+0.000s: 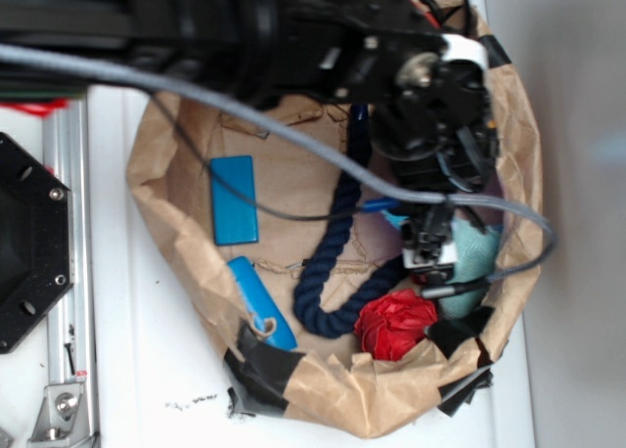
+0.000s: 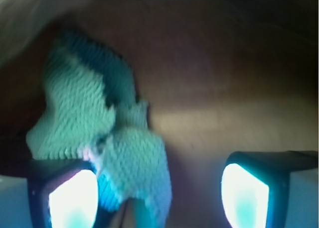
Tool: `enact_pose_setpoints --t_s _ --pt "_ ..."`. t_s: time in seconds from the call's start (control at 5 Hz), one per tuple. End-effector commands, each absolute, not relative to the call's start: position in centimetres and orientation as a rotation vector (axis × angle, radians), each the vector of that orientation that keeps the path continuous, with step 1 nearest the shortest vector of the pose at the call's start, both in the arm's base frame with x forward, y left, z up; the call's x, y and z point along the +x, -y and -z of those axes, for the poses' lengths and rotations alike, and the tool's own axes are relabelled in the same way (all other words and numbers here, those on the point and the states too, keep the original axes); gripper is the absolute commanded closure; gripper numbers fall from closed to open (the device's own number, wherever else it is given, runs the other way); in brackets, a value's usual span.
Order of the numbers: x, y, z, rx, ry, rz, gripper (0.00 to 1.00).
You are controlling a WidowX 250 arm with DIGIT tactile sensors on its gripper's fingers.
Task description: Grab the blue cloth.
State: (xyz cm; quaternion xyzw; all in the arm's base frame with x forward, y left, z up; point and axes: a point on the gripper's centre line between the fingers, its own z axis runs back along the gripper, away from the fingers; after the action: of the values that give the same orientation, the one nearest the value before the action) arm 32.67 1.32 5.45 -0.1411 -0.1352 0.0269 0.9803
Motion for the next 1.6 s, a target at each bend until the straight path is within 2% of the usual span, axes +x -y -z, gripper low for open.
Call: enact_pose_setpoints --t_s 0.0,0.2,0.4,0.6,0.8,1.0,1.2,1.4 --pt "34.4 5.1 -6.2 -0.385 0.213 0.21 0.0" --pt "34.9 7.3 -3.7 -0.322 0.209 0.26 0.0" --pt "34.9 8.3 -2.1 -0.247 0.201 0.274 1.0" --pt "34.2 7.5 -3.3 -0.223 0.222 0.228 1.0" --pt "32.8 5.1 -6.8 -0.226 0.292 0.167 1.0" --pt "31.5 2.0 -10.4 -0.225 0.329 0.088 1.0" --pt "29.7 -0.9 -14.1 -0.003 0.256 0.027 1.0" --pt "28.0 -2.1 -15.4 0.16 0.072 -0.176 0.85"
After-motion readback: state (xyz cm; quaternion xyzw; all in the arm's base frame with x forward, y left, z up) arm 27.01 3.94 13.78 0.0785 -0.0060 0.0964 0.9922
